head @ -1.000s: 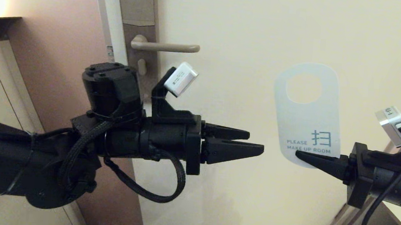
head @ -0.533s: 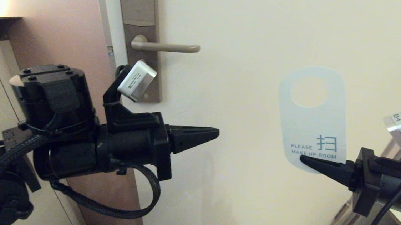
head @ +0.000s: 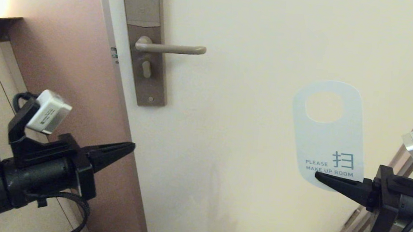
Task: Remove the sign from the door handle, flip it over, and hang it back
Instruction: Hang the sign back with the other side facing out
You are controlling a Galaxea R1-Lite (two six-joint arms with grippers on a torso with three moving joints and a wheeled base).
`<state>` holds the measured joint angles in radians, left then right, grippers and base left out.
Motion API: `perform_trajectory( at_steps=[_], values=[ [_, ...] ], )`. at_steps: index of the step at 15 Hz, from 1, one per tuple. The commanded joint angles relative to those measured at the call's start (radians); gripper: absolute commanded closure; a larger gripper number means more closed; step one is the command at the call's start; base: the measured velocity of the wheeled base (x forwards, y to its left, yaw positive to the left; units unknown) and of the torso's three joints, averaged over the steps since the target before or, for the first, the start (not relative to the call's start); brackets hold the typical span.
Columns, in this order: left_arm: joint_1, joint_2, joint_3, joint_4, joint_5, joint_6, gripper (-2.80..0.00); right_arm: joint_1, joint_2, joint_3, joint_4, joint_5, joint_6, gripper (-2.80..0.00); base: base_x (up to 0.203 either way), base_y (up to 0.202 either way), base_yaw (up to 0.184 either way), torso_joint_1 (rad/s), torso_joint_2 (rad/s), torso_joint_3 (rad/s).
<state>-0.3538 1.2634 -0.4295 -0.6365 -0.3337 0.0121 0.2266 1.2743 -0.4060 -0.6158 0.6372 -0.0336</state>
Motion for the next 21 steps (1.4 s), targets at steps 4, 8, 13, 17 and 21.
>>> perform_trajectory(
  at_steps=[4,8,13,17,21],
  values=[
    [0.206,-0.244,0.230,0.017,0.140,0.070,0.00,-0.001,-0.004,0.001,-0.004,0.004,0.000,0.00,0.000,0.000,0.000,0.000,0.00,0.000],
    [0.252,-0.349,0.348,0.021,0.302,0.068,0.00,-0.004,-0.012,0.001,-0.004,0.004,0.000,0.00,0.000,0.000,0.000,0.000,0.00,0.000],
    [0.251,-0.512,0.422,0.115,0.366,0.065,0.00,-0.006,-0.019,-0.004,-0.004,0.004,0.000,0.00,0.000,0.000,0.000,0.000,0.00,0.000],
    [0.252,-0.728,0.426,0.335,0.382,0.067,0.00,-0.007,-0.019,-0.004,-0.004,0.004,-0.002,0.00,0.000,0.000,0.000,0.000,0.00,0.000],
    [0.251,-0.959,0.416,0.556,0.388,0.067,0.00,-0.007,-0.019,-0.001,-0.004,0.004,-0.003,0.00,0.000,0.000,0.000,0.000,0.00,0.000]
  ],
)
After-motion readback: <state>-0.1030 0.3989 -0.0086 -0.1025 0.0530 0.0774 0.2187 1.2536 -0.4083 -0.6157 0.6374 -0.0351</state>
